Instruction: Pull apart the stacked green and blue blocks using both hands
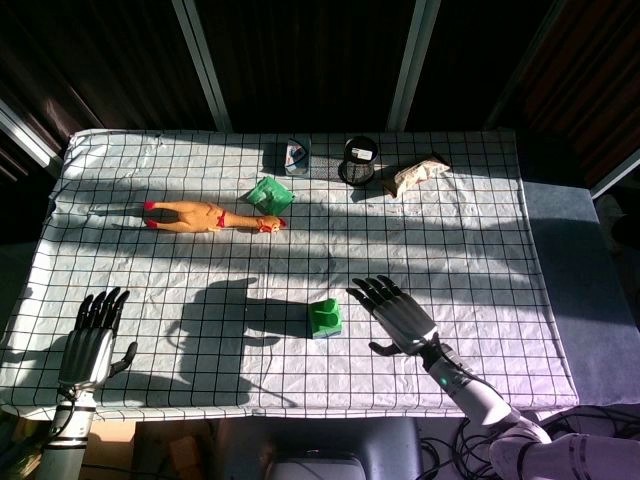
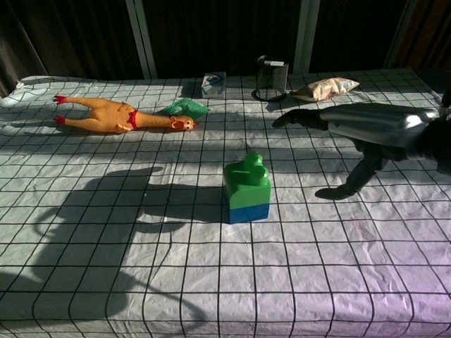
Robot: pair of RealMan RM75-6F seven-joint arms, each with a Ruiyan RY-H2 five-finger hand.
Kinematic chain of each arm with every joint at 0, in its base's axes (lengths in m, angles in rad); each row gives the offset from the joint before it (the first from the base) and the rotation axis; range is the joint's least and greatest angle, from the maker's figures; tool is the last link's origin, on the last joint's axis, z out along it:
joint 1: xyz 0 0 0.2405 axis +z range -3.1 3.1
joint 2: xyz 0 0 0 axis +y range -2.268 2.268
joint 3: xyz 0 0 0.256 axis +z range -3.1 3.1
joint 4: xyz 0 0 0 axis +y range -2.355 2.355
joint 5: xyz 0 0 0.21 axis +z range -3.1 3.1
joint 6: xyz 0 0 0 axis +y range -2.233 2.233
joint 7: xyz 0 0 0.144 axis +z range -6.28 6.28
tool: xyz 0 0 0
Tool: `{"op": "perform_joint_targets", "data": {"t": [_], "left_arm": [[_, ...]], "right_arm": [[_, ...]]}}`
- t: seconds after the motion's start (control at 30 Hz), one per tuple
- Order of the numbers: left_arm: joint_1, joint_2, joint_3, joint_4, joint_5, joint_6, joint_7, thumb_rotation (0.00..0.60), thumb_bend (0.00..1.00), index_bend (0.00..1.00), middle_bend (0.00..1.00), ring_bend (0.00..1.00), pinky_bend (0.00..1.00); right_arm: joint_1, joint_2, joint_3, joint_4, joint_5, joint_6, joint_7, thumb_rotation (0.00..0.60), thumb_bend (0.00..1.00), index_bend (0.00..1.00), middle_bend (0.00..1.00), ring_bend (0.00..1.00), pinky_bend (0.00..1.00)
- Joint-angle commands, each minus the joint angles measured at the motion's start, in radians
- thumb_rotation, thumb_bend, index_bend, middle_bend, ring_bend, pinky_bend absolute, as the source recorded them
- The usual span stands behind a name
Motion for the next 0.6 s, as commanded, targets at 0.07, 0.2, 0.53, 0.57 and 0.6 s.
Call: {"op": "perform_joint_targets", "data": {"t": [0.07, 0.2, 0.53, 0.57, 0.6], "left_arm": [[0.000, 0.002, -0.001, 0.000, -0.004, -0.005, -0.003, 0.600, 0.34, 0.00, 0.05, 0.00, 0.02], [0.000, 0.004, -0.002, 0.000, -0.003, -0.005, -0.007, 0.600, 0.34, 0.00, 0.05, 0.00, 0.02], [0.010, 0.002, -0.006, 0.001, -0.005, 0.013, -0.010, 0.600, 0.34, 0.00, 0.05, 0.00, 0.02], [0.010, 0.003, -0.004, 0.000, -0.004, 0.012, -0.013, 0.600, 0.34, 0.00, 0.05, 0.00, 0.02], [0.010, 0.004, -0.003, 0.000, -0.002, 0.012, -0.016, 0.600, 0.34, 0.00, 0.05, 0.00, 0.02]], "right_arm": [[0.018, -0.018, 0.000, 0.011, 0.015, -0.001, -0.028, 0.600, 0.17, 0.00, 0.00, 0.00, 0.00], [0.047, -0.060, 0.014, 0.027, 0.049, -0.006, -0.061, 0.600, 0.17, 0.00, 0.00, 0.00, 0.00], [0.149, -0.186, 0.051, 0.084, 0.197, -0.041, -0.165, 0.600, 0.17, 0.00, 0.00, 0.00, 0.00], [0.159, -0.196, 0.052, 0.089, 0.217, -0.044, -0.177, 0.600, 0.17, 0.00, 0.00, 0.00, 0.00], [0.167, -0.203, 0.052, 0.092, 0.231, -0.045, -0.186, 0.600, 0.17, 0.00, 0.00, 0.00, 0.00]]}}
